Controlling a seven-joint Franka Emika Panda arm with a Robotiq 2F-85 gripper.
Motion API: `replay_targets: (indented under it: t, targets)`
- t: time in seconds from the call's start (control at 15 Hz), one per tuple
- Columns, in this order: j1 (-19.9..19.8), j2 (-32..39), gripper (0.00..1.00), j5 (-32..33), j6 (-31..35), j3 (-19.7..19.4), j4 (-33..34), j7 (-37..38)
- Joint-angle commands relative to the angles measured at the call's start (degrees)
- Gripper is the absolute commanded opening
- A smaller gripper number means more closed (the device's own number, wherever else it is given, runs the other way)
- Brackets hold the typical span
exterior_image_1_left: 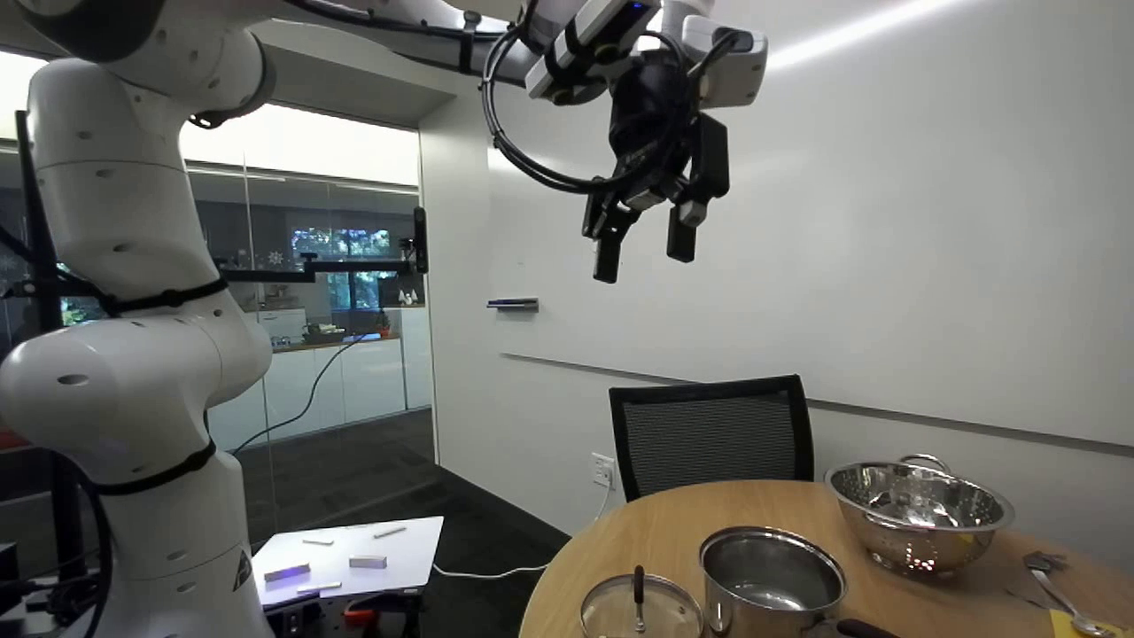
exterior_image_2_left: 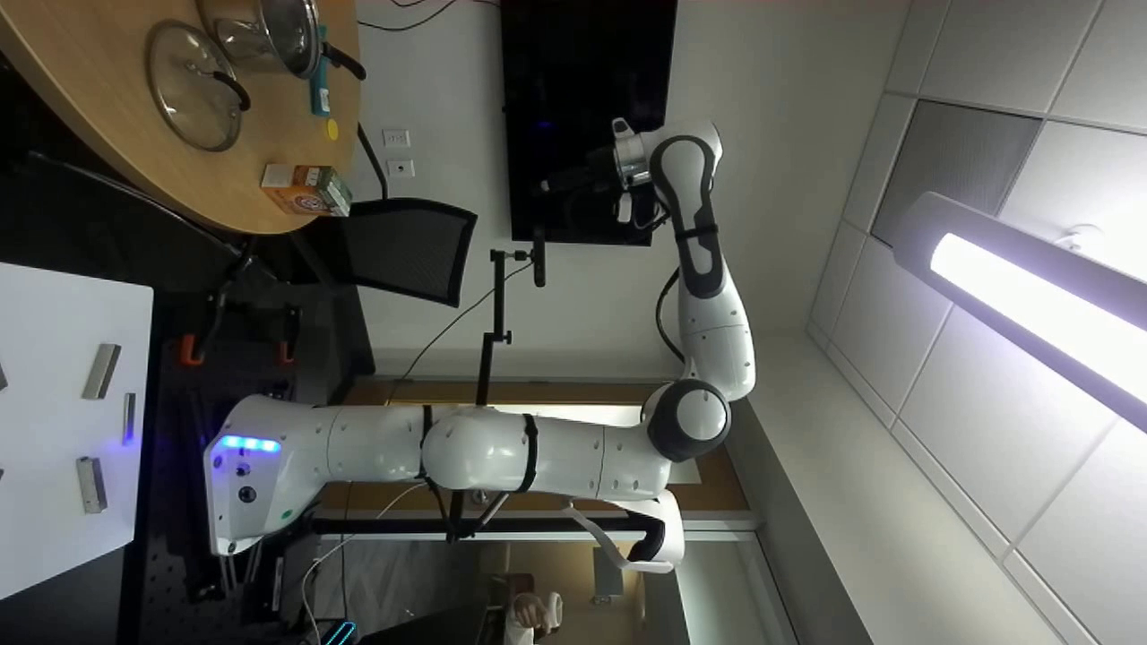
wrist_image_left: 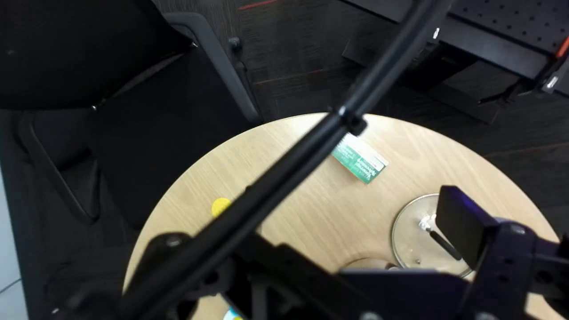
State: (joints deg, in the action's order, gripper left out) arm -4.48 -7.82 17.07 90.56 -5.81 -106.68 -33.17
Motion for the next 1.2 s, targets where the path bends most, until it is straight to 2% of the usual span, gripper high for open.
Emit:
replay_targets:
  t: [0.0,0.27,0.53,0.6,1.13]
  targets:
    - [-0.97,1.19,1.00,0.57,5.10,-3.29,-4.09,-14.12]
    - [-2.91,5.84,1.00,1.87,8.96,-5.46,-6.44,-29.09]
    - [-3.37,7.11,1.00,6.76,11.67,-4.21,-11.40,-37.84]
    - [-3.96,8.59,1.00,4.23,9.72,-4.58,-8.45,-35.09]
    - [-3.49,8.49,1.00,6.63,10.86,-3.54,-11.05,-36.03]
